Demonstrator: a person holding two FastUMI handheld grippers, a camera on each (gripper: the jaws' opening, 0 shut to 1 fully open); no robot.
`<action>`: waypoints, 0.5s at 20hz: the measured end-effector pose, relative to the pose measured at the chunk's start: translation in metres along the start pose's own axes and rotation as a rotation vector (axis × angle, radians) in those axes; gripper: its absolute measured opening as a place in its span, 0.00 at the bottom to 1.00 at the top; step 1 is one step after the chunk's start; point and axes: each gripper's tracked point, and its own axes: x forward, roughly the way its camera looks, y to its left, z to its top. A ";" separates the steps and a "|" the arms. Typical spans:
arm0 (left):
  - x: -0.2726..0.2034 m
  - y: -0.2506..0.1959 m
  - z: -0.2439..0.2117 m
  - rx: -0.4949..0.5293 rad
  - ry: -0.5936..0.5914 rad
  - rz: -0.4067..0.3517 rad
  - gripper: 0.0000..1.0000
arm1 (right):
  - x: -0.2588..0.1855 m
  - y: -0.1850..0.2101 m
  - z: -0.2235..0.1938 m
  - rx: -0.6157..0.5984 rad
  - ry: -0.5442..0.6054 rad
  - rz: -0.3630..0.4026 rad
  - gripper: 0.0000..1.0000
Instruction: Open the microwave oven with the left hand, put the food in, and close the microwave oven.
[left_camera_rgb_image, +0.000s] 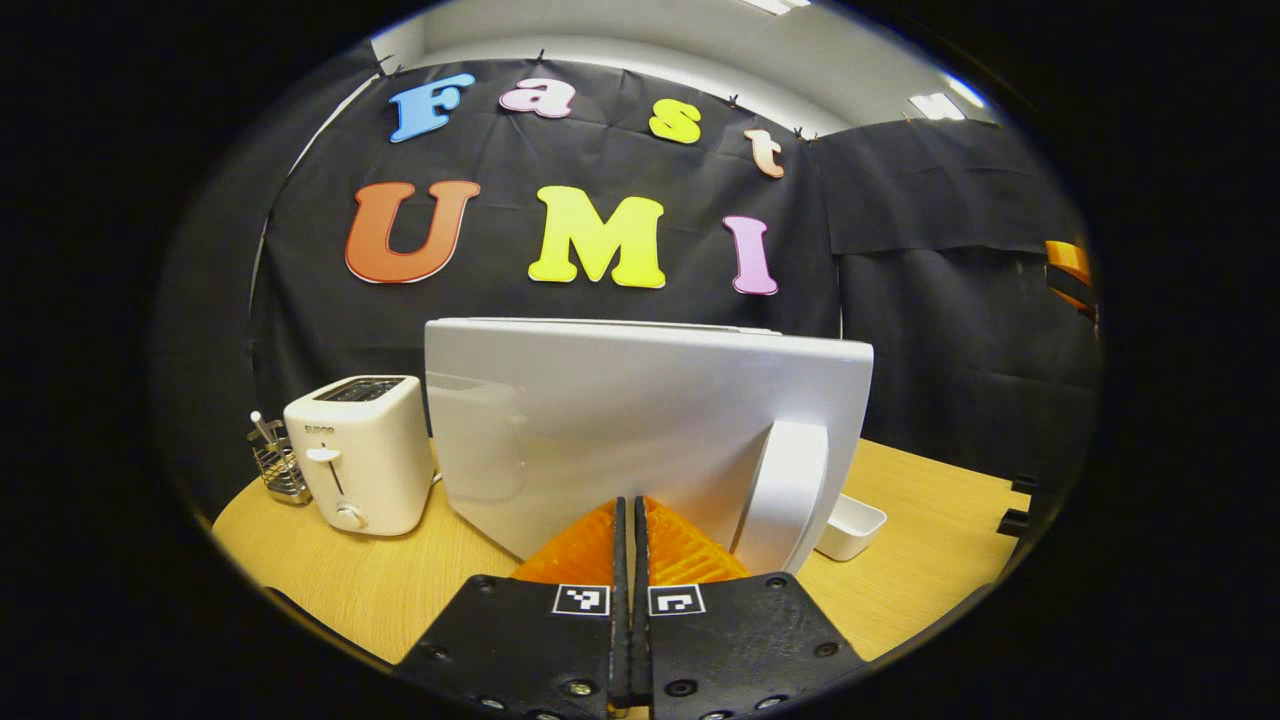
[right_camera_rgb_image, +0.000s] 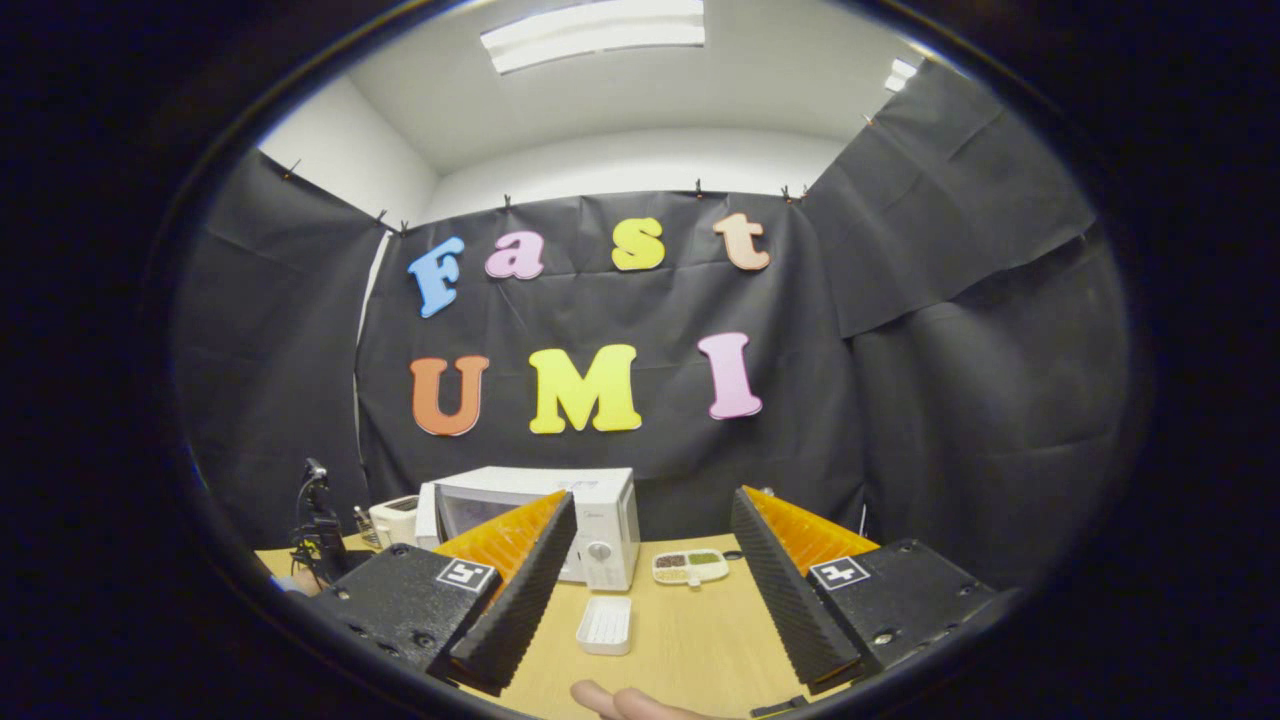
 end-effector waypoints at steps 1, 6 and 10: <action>0.007 -0.006 -0.001 -0.003 0.004 -0.010 0.00 | 0.002 0.000 -0.004 0.000 0.003 0.003 0.99; 0.033 -0.025 0.004 0.011 0.005 -0.030 0.00 | 0.013 -0.009 -0.020 0.017 0.018 0.008 0.99; 0.058 -0.032 0.007 0.000 0.010 -0.038 0.00 | 0.028 -0.023 -0.034 0.017 0.046 -0.012 0.99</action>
